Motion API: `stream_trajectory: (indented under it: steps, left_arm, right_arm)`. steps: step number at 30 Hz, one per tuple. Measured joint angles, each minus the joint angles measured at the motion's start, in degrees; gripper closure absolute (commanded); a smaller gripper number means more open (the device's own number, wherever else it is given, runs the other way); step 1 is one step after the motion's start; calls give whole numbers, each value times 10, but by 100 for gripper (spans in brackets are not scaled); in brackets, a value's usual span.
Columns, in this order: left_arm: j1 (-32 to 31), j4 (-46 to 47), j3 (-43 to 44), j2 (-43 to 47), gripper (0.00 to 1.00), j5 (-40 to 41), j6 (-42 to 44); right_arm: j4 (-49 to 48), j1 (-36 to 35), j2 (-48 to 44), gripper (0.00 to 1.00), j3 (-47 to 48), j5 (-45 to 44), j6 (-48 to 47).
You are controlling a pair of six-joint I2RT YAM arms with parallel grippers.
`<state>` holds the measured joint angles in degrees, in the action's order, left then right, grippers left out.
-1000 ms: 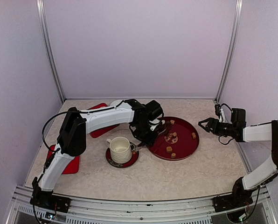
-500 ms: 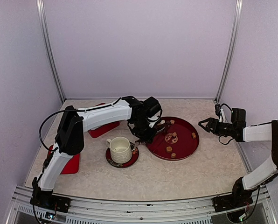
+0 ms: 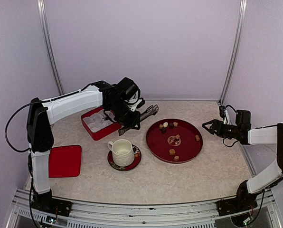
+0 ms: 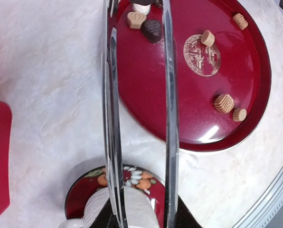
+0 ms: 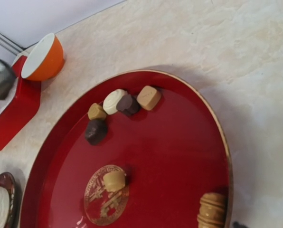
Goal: Pack the chocolate
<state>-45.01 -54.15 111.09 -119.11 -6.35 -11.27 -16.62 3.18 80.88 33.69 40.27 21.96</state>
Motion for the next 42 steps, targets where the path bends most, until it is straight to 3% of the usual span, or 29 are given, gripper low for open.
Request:
stream_trajectory:
  steps: [11, 18, 24, 42]
  left_arm:
    - [160, 56, -289, 230, 72, -22, -24]
    - [238, 75, -393, 269, 72, -40, -27]
    - [278, 90, -416, 269, 71, -40, -28]
    - [280, 114, -416, 232, 63, -19, -23]
  right_arm:
    - [0, 0, 0, 20, 0, 6, 0]
    - [0, 0, 0, 20, 0, 10, 0]
    - [0, 0, 0, 20, 0, 11, 0]
    - [5, 0, 0, 20, 0, 10, 0]
